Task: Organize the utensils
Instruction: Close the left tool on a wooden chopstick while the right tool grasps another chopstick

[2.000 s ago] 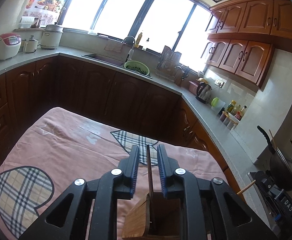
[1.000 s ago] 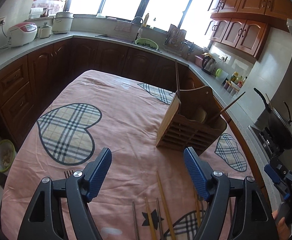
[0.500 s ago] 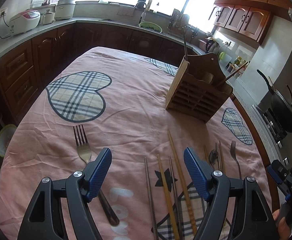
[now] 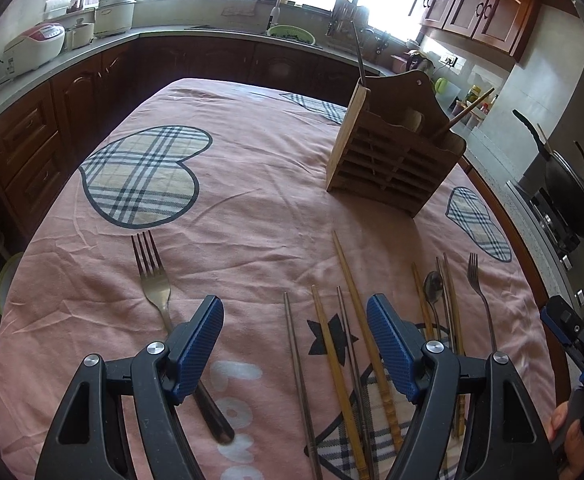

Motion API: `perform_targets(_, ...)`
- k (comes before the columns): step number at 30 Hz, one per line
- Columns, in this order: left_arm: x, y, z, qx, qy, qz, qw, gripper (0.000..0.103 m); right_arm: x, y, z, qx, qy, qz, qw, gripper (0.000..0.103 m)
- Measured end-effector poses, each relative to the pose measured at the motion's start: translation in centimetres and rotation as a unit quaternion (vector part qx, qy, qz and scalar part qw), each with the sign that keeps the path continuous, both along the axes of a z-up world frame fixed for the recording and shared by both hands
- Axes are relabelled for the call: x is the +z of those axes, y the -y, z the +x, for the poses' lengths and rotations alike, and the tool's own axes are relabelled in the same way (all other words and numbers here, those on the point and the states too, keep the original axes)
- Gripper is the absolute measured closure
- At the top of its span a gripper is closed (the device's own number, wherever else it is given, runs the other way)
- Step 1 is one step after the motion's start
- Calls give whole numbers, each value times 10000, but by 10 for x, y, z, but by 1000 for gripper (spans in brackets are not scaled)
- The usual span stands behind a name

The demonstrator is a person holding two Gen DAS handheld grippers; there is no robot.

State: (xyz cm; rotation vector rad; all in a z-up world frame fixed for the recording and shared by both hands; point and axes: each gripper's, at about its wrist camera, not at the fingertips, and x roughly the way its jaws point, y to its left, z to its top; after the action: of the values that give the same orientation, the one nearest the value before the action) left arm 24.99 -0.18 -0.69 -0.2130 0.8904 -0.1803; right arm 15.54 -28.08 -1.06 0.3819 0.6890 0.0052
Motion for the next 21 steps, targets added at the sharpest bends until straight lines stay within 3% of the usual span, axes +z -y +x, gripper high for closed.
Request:
perform_targets(8,-12,15,18,-172,-218,185,9994,31,-7,0,13,25,-138,-93,9999,19)
perform_targets(11,-18,22,26,-254,-309,283,9988,33,-11,-1,20,50,-201,-156,9997,30)
perform_targets(15,-24,30,36,-390,-417,350,9978,44,-18,1,32,85,-356,-120,9993,49)
perform_targets(21,-33,42,53,-626,-551,434,9956,57,-25,2,46,125,-507,-148,9985,61)
